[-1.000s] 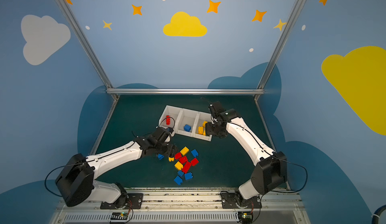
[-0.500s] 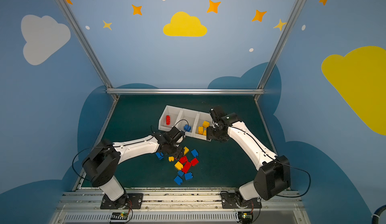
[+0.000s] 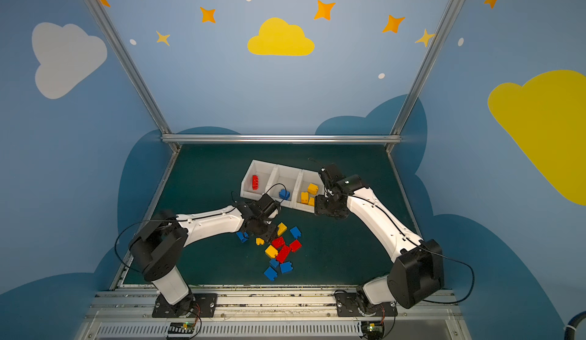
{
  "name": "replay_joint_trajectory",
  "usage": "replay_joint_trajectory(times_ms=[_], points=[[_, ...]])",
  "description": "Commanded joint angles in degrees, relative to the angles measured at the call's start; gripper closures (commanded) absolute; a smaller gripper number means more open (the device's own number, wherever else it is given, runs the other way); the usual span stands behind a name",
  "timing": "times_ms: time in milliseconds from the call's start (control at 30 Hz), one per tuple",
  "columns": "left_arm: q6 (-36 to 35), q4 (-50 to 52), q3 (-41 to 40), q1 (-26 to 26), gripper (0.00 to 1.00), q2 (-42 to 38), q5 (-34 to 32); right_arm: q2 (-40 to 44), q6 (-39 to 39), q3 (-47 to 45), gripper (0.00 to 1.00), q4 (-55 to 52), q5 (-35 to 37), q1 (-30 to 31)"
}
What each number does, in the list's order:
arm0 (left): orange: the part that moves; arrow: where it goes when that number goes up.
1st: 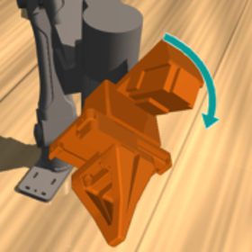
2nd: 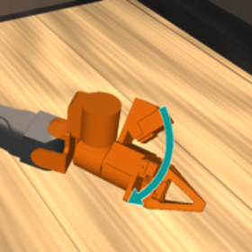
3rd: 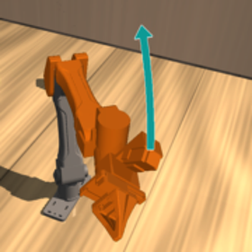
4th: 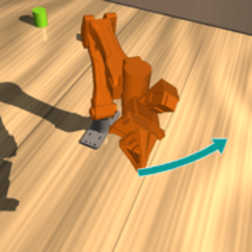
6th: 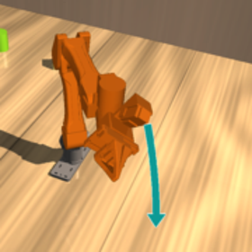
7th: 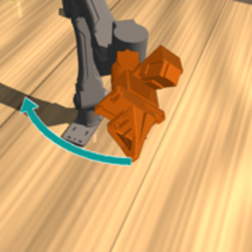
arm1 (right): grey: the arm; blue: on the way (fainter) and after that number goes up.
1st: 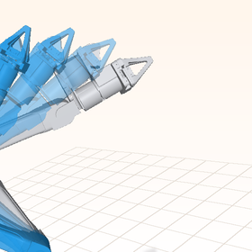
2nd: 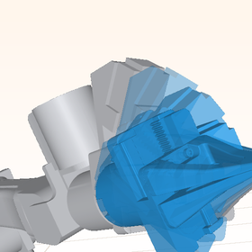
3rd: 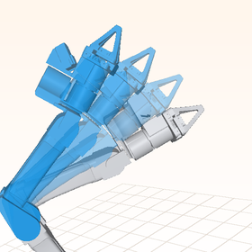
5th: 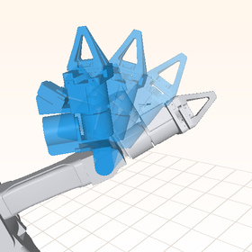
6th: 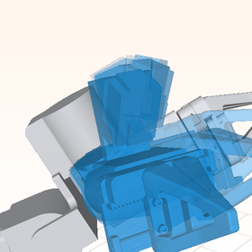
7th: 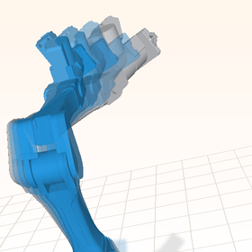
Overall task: Sort the legos into containers by color
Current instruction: Pick up the lego from the center of the table.
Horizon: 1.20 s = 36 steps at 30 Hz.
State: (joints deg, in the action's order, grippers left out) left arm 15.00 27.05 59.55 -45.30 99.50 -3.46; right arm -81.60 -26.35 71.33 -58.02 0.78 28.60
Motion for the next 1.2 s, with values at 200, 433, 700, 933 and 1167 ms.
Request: replay_joint_trajectory(times_ms=[200, 433, 700, 933, 1167], points=[[-1.55, 1.06, 0.04, -0.48, 0.34, 1.97, -0.31, 1.16, -1.25, -1.67, 0.30, 0.90, -0.68, 0.23], [-1.73, 1.24, -0.84, -0.83, 0.43, 2.43, -0.31, 1.54, -1.51, -2.24, 0.30, 0.98, -0.51, 0.38], [-1.24, 0.57, -0.98, -0.84, 0.57, 2.38, -0.24, 2.01, -1.95, -2.34, 0.31, 0.85, -0.17, 0.34], [0.66, -0.42, -1.32, 0.24, 0.65, 0.03, 0.12, 3.28, -2.37, -3.22, 0.34, 1.15, 0.27, 0.40], [2.30, -1.82, -1.69, 4.59, 0.68, -4.61, 2.05, 3.42, -2.22, -3.28, 0.36, 1.24, 0.28, 0.36]])
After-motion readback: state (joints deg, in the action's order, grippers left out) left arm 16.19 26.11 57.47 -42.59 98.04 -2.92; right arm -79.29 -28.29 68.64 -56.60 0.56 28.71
